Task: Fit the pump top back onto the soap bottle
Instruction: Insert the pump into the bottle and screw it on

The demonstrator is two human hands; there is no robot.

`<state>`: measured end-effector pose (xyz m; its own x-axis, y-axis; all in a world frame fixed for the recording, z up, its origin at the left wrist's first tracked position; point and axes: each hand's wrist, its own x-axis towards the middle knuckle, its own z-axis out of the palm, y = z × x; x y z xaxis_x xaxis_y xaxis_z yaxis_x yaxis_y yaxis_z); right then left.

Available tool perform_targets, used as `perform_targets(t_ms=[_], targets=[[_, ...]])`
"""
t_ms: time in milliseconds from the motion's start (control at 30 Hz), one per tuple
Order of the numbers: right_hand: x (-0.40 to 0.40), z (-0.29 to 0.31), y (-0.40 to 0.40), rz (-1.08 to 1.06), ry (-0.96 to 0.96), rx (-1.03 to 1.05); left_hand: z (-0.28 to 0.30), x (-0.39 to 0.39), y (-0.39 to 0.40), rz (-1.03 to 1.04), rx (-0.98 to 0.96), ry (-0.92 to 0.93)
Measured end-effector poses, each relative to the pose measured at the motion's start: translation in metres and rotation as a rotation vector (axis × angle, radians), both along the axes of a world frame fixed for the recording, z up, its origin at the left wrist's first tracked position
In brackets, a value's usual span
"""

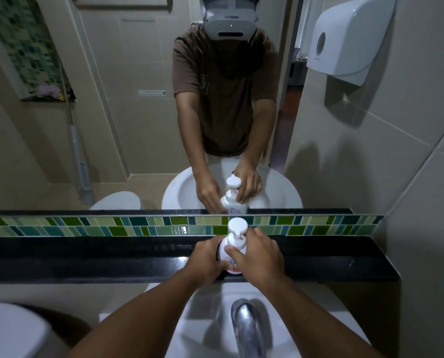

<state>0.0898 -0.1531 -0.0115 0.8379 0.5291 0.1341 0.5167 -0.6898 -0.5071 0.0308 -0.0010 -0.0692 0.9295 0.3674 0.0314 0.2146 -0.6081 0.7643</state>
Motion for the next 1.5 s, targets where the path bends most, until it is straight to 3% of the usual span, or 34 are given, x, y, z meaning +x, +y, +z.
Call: perform_targets(t_ms=[100, 167, 500, 1133, 1500], targets=[[0.005, 0.026, -0.008, 0.074, 0.196, 0.055, 0.001, -0.001, 0.000, 0.004, 0.014, 0.006], [0.005, 0.035, -0.012, 0.097, 0.220, 0.030, 0.004, 0.000, -0.002, 0.010, 0.027, 0.008], [-0.002, 0.041, -0.012, 0.123, 0.026, -0.069, 0.004, 0.004, -0.006, -0.002, 0.033, -0.012], [0.002, 0.032, -0.008, 0.117, -0.039, -0.103, 0.004, 0.003, -0.005, -0.008, 0.032, 0.011], [-0.004, -0.013, -0.034, 0.081, 0.318, 0.065, 0.009, 0.002, -0.007, 0.002, 0.020, 0.028]])
